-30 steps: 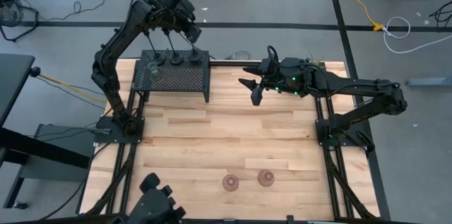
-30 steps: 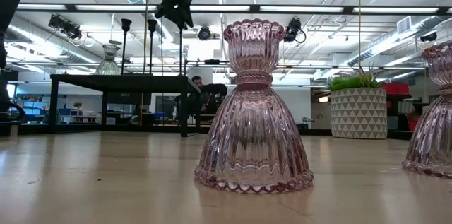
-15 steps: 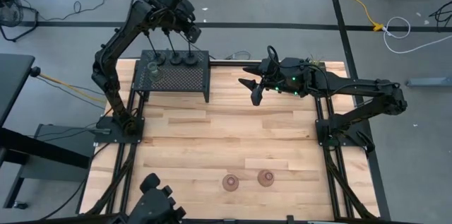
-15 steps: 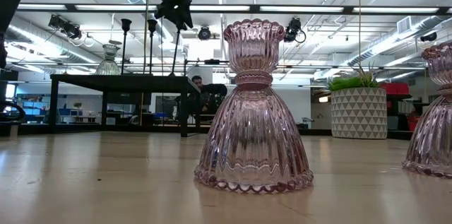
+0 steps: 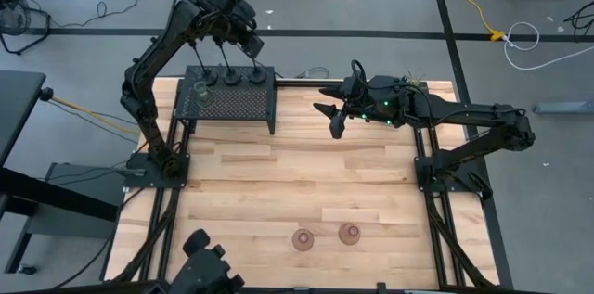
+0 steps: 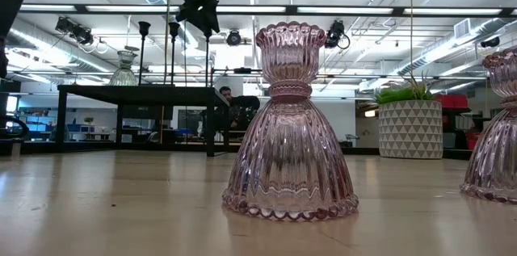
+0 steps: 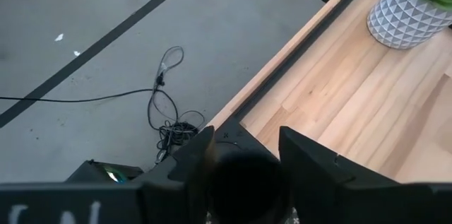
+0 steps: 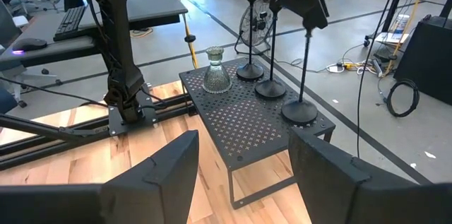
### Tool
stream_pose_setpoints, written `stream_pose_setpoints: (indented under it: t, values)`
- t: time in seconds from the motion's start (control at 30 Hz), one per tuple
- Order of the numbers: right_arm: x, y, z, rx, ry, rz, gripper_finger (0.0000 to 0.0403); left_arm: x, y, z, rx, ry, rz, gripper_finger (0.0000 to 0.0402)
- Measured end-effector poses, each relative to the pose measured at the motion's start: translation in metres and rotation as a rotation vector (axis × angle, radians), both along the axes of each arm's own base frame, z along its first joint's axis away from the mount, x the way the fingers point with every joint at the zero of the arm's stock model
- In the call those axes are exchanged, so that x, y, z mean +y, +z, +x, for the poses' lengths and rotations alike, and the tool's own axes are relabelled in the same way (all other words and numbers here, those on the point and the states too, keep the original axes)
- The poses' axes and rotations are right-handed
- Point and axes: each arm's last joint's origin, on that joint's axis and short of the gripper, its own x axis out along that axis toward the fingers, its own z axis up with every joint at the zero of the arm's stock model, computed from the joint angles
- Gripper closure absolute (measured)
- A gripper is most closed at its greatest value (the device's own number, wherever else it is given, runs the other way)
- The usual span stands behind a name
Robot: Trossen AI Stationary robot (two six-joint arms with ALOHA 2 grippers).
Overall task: Pick & Place candle stick holders
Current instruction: Put the black candle holder on the shelf aligned with the other black candle holders, then put the right pink glass candle holder on the shelf
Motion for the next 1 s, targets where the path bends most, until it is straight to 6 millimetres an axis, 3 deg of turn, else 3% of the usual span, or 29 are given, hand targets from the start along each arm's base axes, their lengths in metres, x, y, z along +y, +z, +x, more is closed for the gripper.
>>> stream_pose_setpoints:
  t: [0.27, 0.77, 1.0]
  values:
    - [0.0, 0.0, 0.0, 0.0, 0.0, 0.0, 0.0183, 0.001, 0.0, -0.001, 0.027, 0.037, 0.03, 0.0196]
    - [0.0, 0.0, 0.0, 0.002, 0.001, -0.003, 0.0183, 0.003, 0.005, 0.0, 0.016, 0.026, 0.09, 0.0181]
    - [0.0, -0.001, 0.0, 0.007, 0.001, -0.003, 0.0183, -0.022, 0.038, -0.023, -0.047, 0.03, 0.189, 0.0181]
